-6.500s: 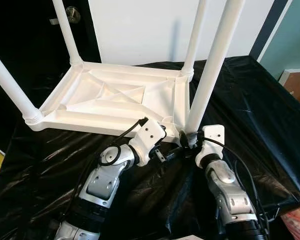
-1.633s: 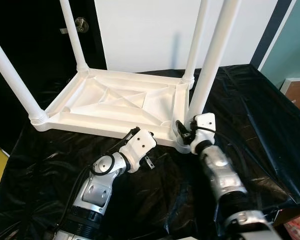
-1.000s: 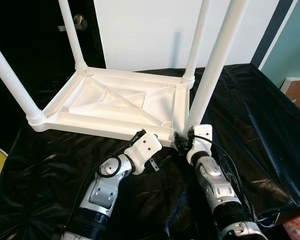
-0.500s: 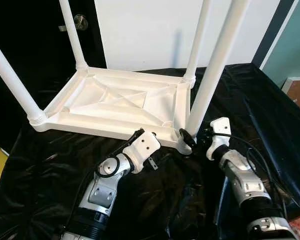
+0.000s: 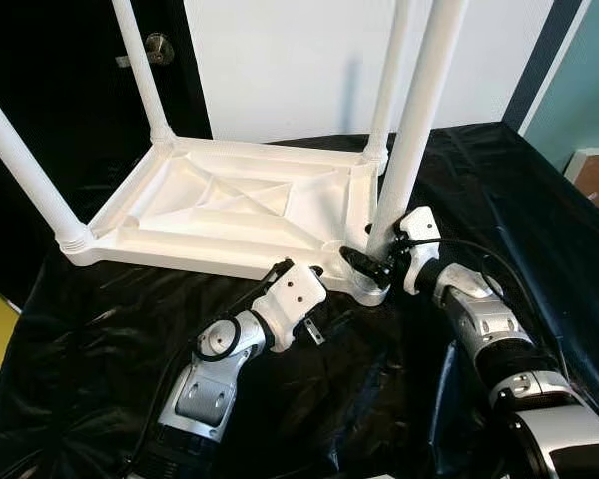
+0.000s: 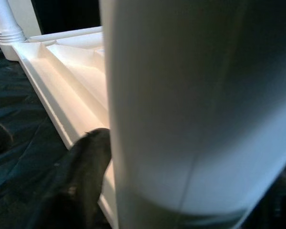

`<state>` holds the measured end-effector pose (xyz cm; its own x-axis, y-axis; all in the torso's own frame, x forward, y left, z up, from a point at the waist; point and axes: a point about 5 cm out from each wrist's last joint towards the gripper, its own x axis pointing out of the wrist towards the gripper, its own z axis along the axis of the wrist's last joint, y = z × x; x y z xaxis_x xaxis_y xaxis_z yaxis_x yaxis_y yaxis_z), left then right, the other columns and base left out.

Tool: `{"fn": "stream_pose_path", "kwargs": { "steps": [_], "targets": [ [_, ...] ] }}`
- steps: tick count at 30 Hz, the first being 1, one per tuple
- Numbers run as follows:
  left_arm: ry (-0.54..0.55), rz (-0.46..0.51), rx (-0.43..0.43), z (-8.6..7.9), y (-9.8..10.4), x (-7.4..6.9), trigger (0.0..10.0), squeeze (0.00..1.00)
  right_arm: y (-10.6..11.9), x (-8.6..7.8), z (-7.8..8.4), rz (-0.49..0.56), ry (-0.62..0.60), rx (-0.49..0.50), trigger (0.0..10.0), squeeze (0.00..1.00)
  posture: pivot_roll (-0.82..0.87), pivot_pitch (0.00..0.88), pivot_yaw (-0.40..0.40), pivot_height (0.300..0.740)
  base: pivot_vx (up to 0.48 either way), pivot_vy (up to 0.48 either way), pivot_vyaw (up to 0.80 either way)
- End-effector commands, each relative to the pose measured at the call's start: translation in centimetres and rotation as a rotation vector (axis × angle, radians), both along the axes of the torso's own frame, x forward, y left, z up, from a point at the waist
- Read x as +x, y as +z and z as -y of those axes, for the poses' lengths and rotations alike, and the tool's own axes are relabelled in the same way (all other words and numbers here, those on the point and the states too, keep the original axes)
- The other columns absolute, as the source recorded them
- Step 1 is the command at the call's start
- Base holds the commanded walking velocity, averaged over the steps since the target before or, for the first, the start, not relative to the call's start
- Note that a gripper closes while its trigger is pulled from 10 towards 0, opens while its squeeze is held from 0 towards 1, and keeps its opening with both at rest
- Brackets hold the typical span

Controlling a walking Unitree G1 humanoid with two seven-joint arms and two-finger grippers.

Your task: Building children table

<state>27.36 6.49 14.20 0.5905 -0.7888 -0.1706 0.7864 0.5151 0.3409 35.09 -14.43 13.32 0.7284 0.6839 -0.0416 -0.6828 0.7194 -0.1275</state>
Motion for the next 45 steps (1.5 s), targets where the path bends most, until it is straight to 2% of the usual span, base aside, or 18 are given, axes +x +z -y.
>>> {"fn": "stream_pose_path", "kwargs": {
  "steps": [1,12,13,14,17,19,21,24,27,29,31,32,33,35,45],
  "targets": [
    [-0.038,-0.007,0.015,0.4,0.3,-0.1,10.0,0.00,-0.3,0.1,-0.2,-0.022,0.035,-0.026,0.0,0.00,0.03,0.000,-0.001,0.740,0.000,0.000,0.00],
    [0.018,0.002,0.003,0.1,0.8,0.5,10.0,0.00,-1.6,-0.7,0.5,-0.068,0.060,-0.012,0.0,0.00,0.04,0.000,-0.022,0.740,0.000,0.000,0.00],
    [0.029,0.002,0.001,0.0,0.7,0.6,10.0,0.00,-1.6,-0.7,0.5,-0.071,0.045,0.005,7.3,0.00,0.04,0.000,-0.026,0.740,0.000,0.000,0.00],
    [0.048,-0.009,-0.009,-0.2,0.7,0.7,10.0,0.00,-1.6,-0.8,0.4,-0.079,0.028,0.050,10.0,0.00,0.04,0.000,-0.033,0.740,0.000,0.000,0.00],
    [0.064,-0.019,-0.018,-0.3,0.6,0.8,10.0,0.00,-1.6,-0.9,0.2,-0.080,0.013,0.082,10.0,0.00,0.03,0.000,-0.037,0.740,0.000,0.000,0.00],
    [0.118,-0.024,0.000,-0.9,0.1,1.1,10.0,0.00,-1.8,-0.8,-0.2,-0.084,-0.139,0.079,10.0,0.00,0.03,0.000,-0.044,0.740,0.000,0.000,0.00],
    [0.118,-0.024,0.000,-0.9,0.1,1.1,10.0,0.00,-1.8,-0.8,-0.2,-0.084,-0.139,0.079,10.0,0.00,0.03,0.000,-0.044,0.740,0.000,0.000,0.00],
    [0.173,-0.031,0.002,-1.3,-0.1,1.3,10.0,0.00,-2.5,-1.1,-1.1,-0.123,-0.342,0.100,10.0,0.00,0.03,0.000,-0.053,0.740,0.000,0.000,0.00],
    [0.190,-0.038,-0.003,-1.4,-0.2,1.4,10.0,0.00,-2.8,-1.3,-1.5,-0.134,-0.395,0.106,10.0,0.00,0.02,0.000,-0.055,0.740,0.000,0.000,0.00],
    [0.224,-0.050,-0.013,-1.5,-0.3,1.5,10.0,0.00,-3.5,-2.2,-2.9,-0.119,-0.553,0.119,10.0,0.00,0.03,0.000,-0.061,0.740,0.000,0.000,0.00],
    [0.224,-0.050,-0.013,-1.5,-0.3,1.5,10.0,0.00,-3.5,-2.2,-2.9,-0.119,-0.553,0.119,10.0,0.00,0.03,0.000,-0.061,0.740,0.000,0.000,0.00],
    [0.224,-0.050,-0.024,-1.4,-0.3,1.6,10.0,0.00,-3.9,-2.7,-3.8,-0.129,-0.619,0.136,10.0,0.00,0.03,0.000,-0.063,0.740,0.000,0.000,0.00],
    [0.224,-0.050,-0.024,-1.4,-0.3,1.6,10.0,0.00,-3.9,-2.7,-3.8,-0.129,-0.619,0.136,10.0,0.00,0.03,0.000,-0.063,0.740,0.000,0.000,0.00],
    [0.220,-0.049,-0.039,-1.2,0.0,1.6,10.0,0.00,-3.6,-2.9,-5.0,-0.120,-0.622,0.156,10.0,0.00,0.02,0.000,-0.059,0.740,0.000,0.000,0.00],
    [0.210,-0.041,-0.046,-0.8,0.3,1.9,10.0,0.00,-3.3,-3.2,-5.1,-0.132,-0.626,0.150,10.0,0.00,0.02,0.000,-0.066,0.740,0.000,0.000,0.00]
  ]
}}
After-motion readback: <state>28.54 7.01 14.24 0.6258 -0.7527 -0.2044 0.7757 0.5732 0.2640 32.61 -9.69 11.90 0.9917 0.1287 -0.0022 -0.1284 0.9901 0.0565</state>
